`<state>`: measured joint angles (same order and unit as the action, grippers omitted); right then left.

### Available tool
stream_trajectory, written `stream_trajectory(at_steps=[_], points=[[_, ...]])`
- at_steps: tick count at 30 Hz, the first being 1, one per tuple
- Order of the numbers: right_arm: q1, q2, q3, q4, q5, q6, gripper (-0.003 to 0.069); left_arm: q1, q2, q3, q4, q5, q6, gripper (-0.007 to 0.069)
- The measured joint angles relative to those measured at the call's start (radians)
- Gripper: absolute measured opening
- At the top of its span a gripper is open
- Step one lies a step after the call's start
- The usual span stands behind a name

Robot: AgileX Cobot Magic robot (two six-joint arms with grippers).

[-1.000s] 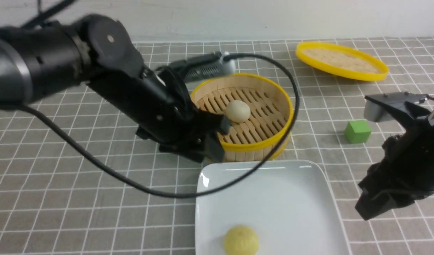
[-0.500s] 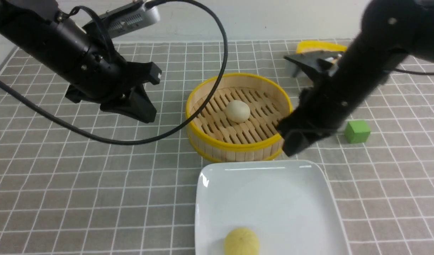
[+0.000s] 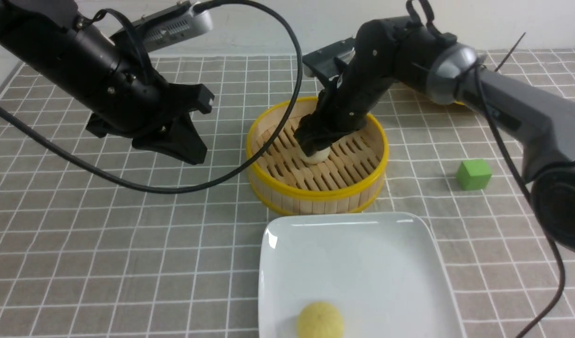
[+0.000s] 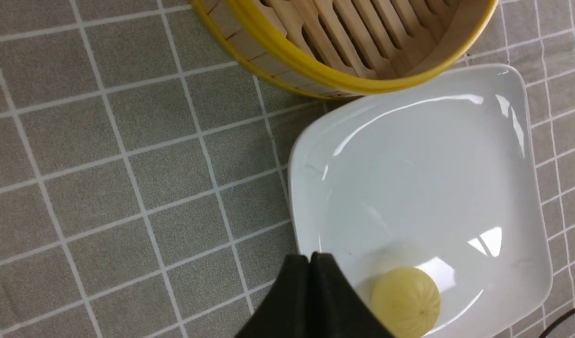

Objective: Put the steamed buns into the plate on the grey tablecloth.
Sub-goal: 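Reach toward a bun in the bamboo steamer with the right gripper, then move the steamed bun from the bamboo steamer onto the white plate with the right gripper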

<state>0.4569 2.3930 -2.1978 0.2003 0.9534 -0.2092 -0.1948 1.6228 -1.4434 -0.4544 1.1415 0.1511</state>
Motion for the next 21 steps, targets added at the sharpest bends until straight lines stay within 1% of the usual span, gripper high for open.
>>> stream_trajectory(at_steps=[1,3,4,5,7,10,13,16,17,18,20,21], points=[[0.000,0.002,-0.001,0.000,0.000,0.000,0.0405,0.000,0.000,0.000,0.000,0.000,0.000,0.0007],[0.000,0.005,-0.008,0.000,0.012,0.000,0.0219,0.000,0.000,0.000,0.000,0.000,0.000,0.0010],[0.000,0.004,-0.009,0.000,0.015,0.000,0.0204,0.000,0.000,0.000,0.000,0.001,0.000,0.0010],[0.000,-0.017,-0.011,-0.005,0.047,0.000,0.0087,0.000,0.000,0.000,0.001,0.001,0.000,0.0010],[0.000,-0.060,-0.011,-0.014,0.116,0.000,0.0025,0.000,0.000,0.000,0.004,0.004,0.000,0.0012],[0.000,-0.181,-0.011,-0.019,0.251,0.000,0.0021,0.000,0.000,0.000,0.008,0.008,0.000,0.0013],[0.000,-0.335,0.022,-0.019,0.274,0.047,0.0021,0.000,0.000,0.000,0.010,0.009,0.000,0.0016],[0.003,-0.518,0.124,-0.018,0.279,0.123,0.0021,0.000,0.000,0.000,0.013,0.008,0.000,0.0017],[0.010,-0.594,0.199,-0.017,0.279,0.148,0.0021,0.000,0.000,0.000,0.014,0.008,0.000,0.0019],[0.011,-0.619,0.228,-0.017,0.279,0.156,0.0021,0.000,0.000,0.000,0.014,0.008,0.000,0.0019],[0.041,-0.760,0.454,-0.018,0.286,0.187,0.0022,0.000,0.000,0.000,0.014,0.009,0.000,0.0019],[0.059,-0.796,0.532,-0.017,0.286,0.195,0.0024,0.000,0.000,0.000,0.014,0.009,0.000,0.0019]])
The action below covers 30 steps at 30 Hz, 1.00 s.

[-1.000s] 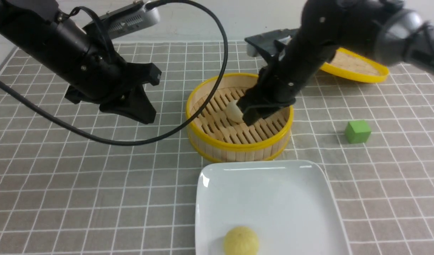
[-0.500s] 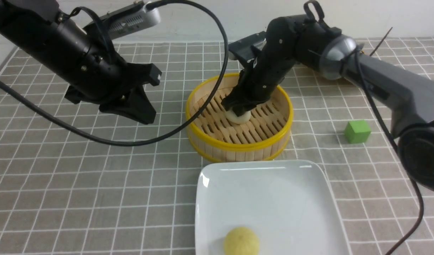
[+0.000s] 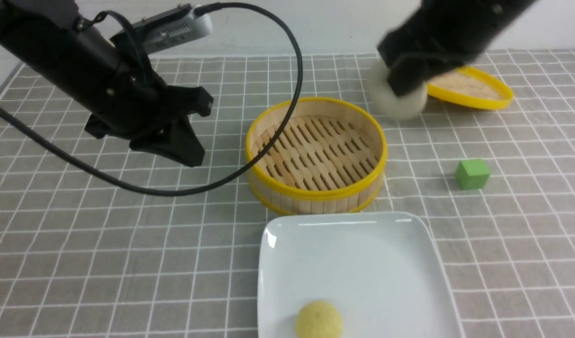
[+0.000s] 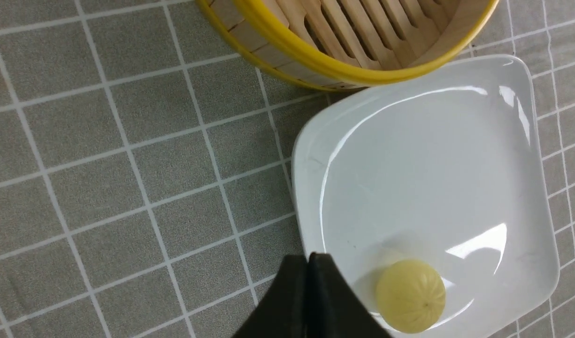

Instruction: Put the steamed buns into the plate on the grey tablecloth.

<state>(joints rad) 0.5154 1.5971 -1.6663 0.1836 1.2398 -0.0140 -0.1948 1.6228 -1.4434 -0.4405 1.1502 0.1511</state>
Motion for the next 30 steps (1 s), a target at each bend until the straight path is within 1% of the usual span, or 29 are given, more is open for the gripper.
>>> stream_trajectory(at_steps=[2,3,4,6,7,8,9,11,12,13,14,15,16,18,19,20,22,24,25,26,27,30], points=[[0.038,-0.068,0.200,0.002,-0.014,0.024,0.0027,0.000,0.000,0.000,0.001,-0.001,0.000,0.0019],[0.058,-0.089,0.298,0.005,-0.051,0.041,0.0028,0.000,0.000,0.000,0.001,-0.001,0.000,0.0019],[0.072,-0.099,0.371,0.006,-0.097,0.055,0.0033,0.000,0.000,0.000,0.001,-0.002,0.000,0.0019],[0.099,-0.105,0.527,0.007,-0.245,0.085,0.0047,0.000,0.000,0.000,0.001,-0.004,0.000,0.0019],[0.101,-0.104,0.540,0.006,-0.261,0.088,0.0049,0.000,0.000,0.000,0.001,-0.004,0.000,0.0019],[0.110,-0.091,0.641,0.006,-0.384,0.100,0.0076,0.000,0.000,0.000,0.001,-0.005,0.000,0.0019],[0.111,-0.087,0.650,0.006,-0.412,0.102,0.0086,0.000,0.000,0.000,0.001,-0.005,0.000,0.0019],[0.111,-0.053,0.729,0.004,-0.567,0.104,0.0179,0.000,0.000,0.000,0.001,-0.006,0.000,0.0019],[0.111,-0.051,0.732,0.004,-0.576,0.104,0.0188,0.000,0.000,0.000,0.001,-0.006,0.000,0.0019],[0.111,-0.036,0.744,0.004,-0.622,0.106,0.0246,0.000,0.000,0.000,0.001,-0.006,0.000,0.0019],[0.111,-0.032,0.746,0.004,-0.630,0.106,0.0276,0.000,0.000,0.000,0.001,-0.009,0.000,0.0019],[0.111,-0.026,0.744,0.004,-0.648,0.106,0.0357,0.000,0.000,0.000,0.001,-0.010,0.000,0.0020],[0.111,-0.024,0.739,0.004,-0.648,0.106,0.0404,0.000,0.000,0.000,0.001,-0.011,0.000,0.0020],[0.111,-0.027,0.717,-0.005,-0.620,0.106,0.0472,0.000,0.000,0.000,0.002,-0.012,0.000,0.0021],[0.111,-0.035,0.684,-0.026,-0.582,0.105,0.0498,0.000,0.000,0.000,0.002,-0.012,0.000,0.0022],[0.111,-0.047,0.659,-0.042,-0.544,0.105,0.0505,0.000,0.000,0.000,0.001,-0.012,0.000,0.0023],[0.111,-0.076,0.605,-0.090,-0.471,0.105,0.0493,0.000,0.000,0.000,0.001,-0.012,0.000,0.0025],[0.111,-0.128,0.530,-0.147,-0.355,0.105,0.0424,0.000,0.000,0.000,0.002,-0.012,0.000,0.0030],[0.111,-0.133,0.523,-0.152,-0.344,0.105,0.0424,0.000,0.000,0.000,0.002,-0.012,0.000,0.0031],[0.111,-0.161,0.493,-0.178,-0.290,0.105,0.0378,0.000,0.000,0.000,0.002,-0.012,0.000,0.0033],[0.111,-0.203,0.458,-0.207,-0.221,0.105,0.0288,0.000,0.000,0.000,0.001,-0.012,0.000,0.0034],[0.111,-0.304,0.429,-0.245,-0.101,0.106,0.0108,0.000,0.000,0.000,0.001,-0.012,0.000,0.0035]])
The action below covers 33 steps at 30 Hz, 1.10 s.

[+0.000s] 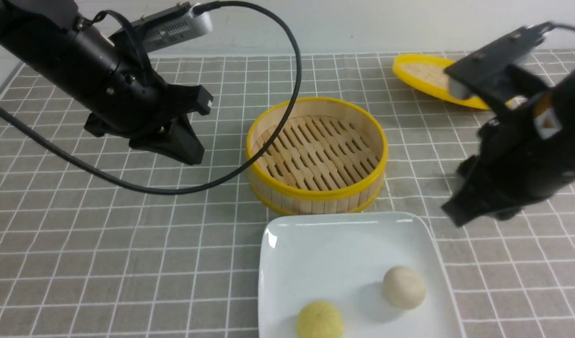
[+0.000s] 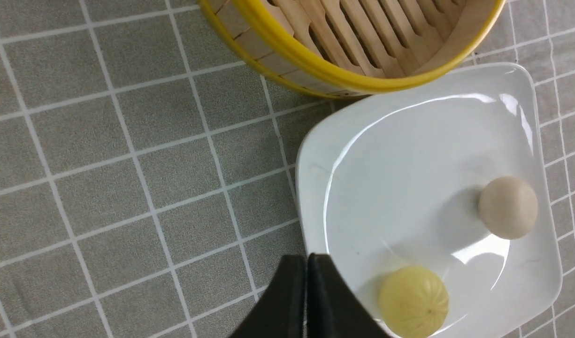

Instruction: Put the steamed buns into the plate on the grey tablecloth.

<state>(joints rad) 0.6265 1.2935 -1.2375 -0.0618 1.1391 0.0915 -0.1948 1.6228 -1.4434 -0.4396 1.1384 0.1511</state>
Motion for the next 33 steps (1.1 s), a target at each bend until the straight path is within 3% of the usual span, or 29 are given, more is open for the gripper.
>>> stream_trajectory(at_steps=[3,9,12,16,21,26,33], points=[[0.000,-0.136,-0.002,-0.020,0.087,0.012,-0.0010,0.000,0.000,0.000,0.000,0.000,0.000,0.0037],[0.000,-0.414,0.082,-0.027,0.060,0.084,-0.0015,0.000,0.000,0.000,0.001,0.000,0.000,0.0044],[0.000,-0.575,0.223,-0.030,-0.094,0.120,-0.0015,0.000,0.000,0.000,0.000,0.000,0.000,0.0047],[0.000,-0.803,0.569,-0.033,-0.506,0.132,-0.0011,0.000,0.000,0.000,0.000,0.000,0.000,0.0052],[0.000,-0.857,0.793,-0.033,-0.874,0.132,-0.0010,0.000,0.000,0.000,0.000,0.000,0.000,0.0053],[0.000,-0.857,0.817,-0.035,-0.960,0.132,-0.0008,0.000,0.000,0.000,0.001,0.000,0.000,0.0055],[0.000,-0.857,0.819,-0.035,-0.940,0.132,-0.0006,0.000,0.000,0.000,0.001,0.000,0.000,0.0066]])
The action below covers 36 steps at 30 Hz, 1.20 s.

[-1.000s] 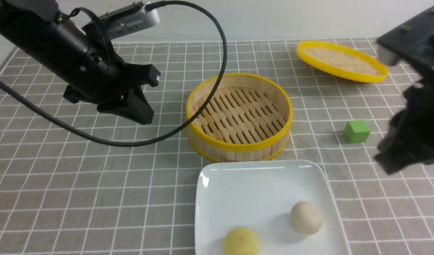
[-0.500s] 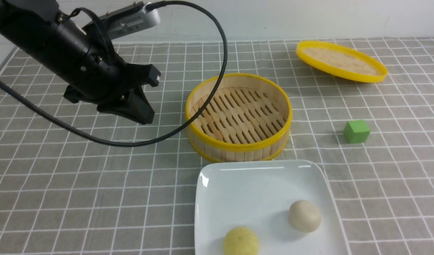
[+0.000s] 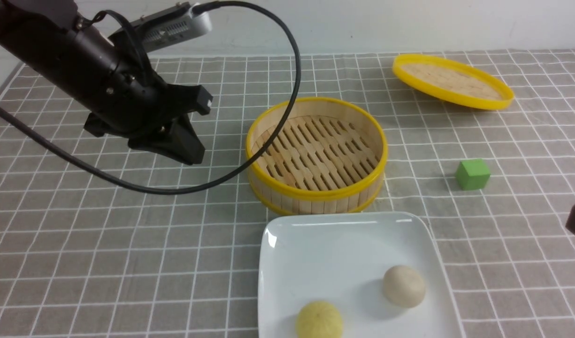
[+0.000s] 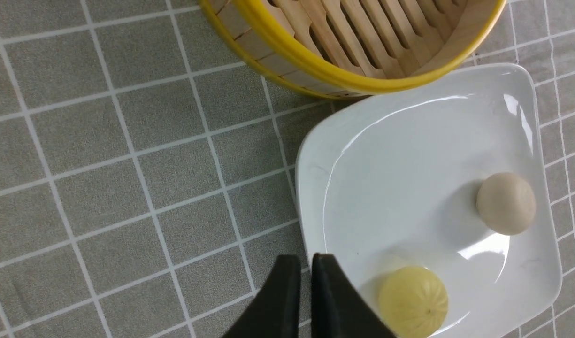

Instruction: Put the steamed buns into the plate on the grey tablecloth.

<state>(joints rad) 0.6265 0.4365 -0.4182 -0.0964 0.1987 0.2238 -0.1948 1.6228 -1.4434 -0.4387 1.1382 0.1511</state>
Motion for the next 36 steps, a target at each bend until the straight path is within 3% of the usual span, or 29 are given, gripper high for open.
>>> stream_trajectory(at_steps=[12,20,22,28,31,36], points=[[0.000,0.000,0.003,0.000,0.010,0.000,-0.0001,0.000,0.000,0.000,0.006,0.000,0.002,0.0074],[-0.009,-0.049,0.122,0.000,0.016,0.000,0.0003,0.000,0.000,0.000,0.083,0.003,0.003,0.0084],[-0.038,-0.075,0.166,0.000,0.016,-0.001,0.0005,0.000,0.000,0.000,0.095,0.003,0.003,0.0085],[-0.254,-0.208,0.313,0.000,0.028,-0.001,0.0008,0.000,0.000,0.000,0.116,-0.003,0.002,0.0083],[-0.394,-0.298,0.395,0.000,0.063,-0.001,0.0013,0.000,-0.006,0.000,0.117,-0.039,-0.008,0.0042],[-0.511,-0.376,0.443,0.000,0.156,-0.001,0.0018,0.000,-0.061,0.000,0.122,-0.068,-0.008,0.0002]])
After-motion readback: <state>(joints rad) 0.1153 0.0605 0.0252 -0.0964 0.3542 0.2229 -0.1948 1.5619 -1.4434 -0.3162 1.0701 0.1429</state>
